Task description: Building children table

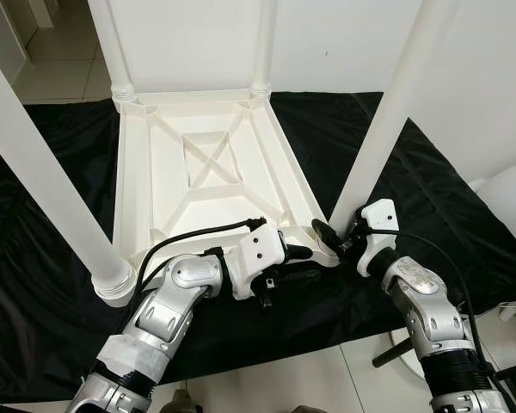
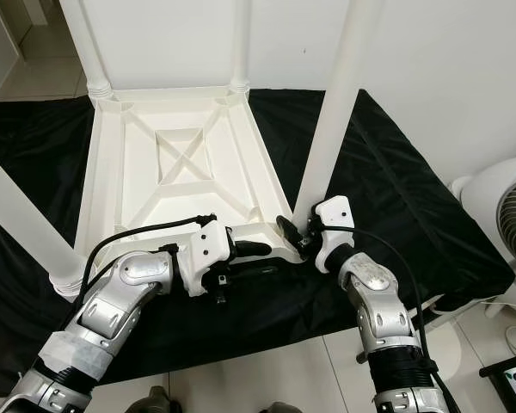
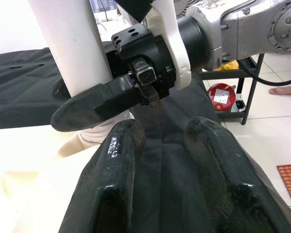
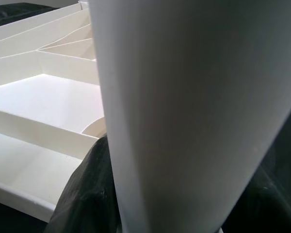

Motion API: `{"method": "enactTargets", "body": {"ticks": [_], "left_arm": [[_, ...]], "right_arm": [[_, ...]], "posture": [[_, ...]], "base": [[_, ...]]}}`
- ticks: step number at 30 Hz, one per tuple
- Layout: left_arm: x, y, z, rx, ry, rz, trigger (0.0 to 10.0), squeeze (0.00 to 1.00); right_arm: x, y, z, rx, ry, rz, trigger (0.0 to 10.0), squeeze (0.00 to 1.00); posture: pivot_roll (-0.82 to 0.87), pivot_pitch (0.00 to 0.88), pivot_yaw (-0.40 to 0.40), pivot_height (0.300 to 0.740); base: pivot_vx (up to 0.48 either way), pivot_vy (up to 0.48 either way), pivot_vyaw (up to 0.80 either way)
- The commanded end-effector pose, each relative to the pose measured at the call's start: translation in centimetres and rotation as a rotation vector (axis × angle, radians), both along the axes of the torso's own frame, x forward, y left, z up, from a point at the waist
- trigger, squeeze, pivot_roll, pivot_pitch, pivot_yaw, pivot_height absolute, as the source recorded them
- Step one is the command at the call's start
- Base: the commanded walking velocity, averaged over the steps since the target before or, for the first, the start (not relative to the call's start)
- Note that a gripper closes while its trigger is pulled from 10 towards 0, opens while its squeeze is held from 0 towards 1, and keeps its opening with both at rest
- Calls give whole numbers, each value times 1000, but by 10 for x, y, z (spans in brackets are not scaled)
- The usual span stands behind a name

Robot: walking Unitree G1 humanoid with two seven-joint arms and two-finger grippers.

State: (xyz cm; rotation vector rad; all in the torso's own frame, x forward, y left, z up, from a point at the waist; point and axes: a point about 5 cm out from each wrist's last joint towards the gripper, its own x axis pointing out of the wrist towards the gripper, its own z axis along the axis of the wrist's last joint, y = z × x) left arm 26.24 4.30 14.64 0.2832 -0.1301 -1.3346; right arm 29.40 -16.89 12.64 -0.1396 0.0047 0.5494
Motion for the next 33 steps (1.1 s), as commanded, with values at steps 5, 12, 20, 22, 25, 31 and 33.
{"method": "enactTargets", "body": {"ticks": [5, 12, 20, 22, 25, 31, 33], "left_arm": [[0, 1, 2, -9, -8, 50, 10000, 0], [0, 1, 2, -7, -7, 49, 10000, 0], [0, 0, 1, -3, -5, 36, 10000, 0], [0, 0, 1, -3, -5, 35, 10000, 0], [0, -1, 0, -2, -6, 29, 10000, 0], [-1, -4, 0, -7, -5, 19, 10000, 0], [-2, -4, 0, -7, -6, 18, 10000, 0]], "right_arm": [[0, -2, -7, 12, 10, -115, 10000, 0], [-6, 10, -5, 105, 25, -304, 10000, 0], [-11, 31, -3, 220, 55, -610, 10000, 0], [-12, 33, -2, 232, 50, -635, 10000, 0], [-12, 44, 2, 271, 45, -686, 10000, 0], [-13, 63, 6, 314, 50, -612, 10000, 0], [-14, 60, 6, 308, 49, -605, 10000, 0]], "posture": [[47, 13, -52, 740], [48, 13, -49, 740], [40, 1, -46, 740], [40, 1, -46, 740], [38, 0, -47, 740], [30, 0, -47, 740], [30, 0, -49, 740]], "base": [[0, 0, 0], [0, 0, 0], [0, 0, 0], [0, 0, 0], [0, 0, 0], [0, 0, 0], [0, 0, 0]]}}
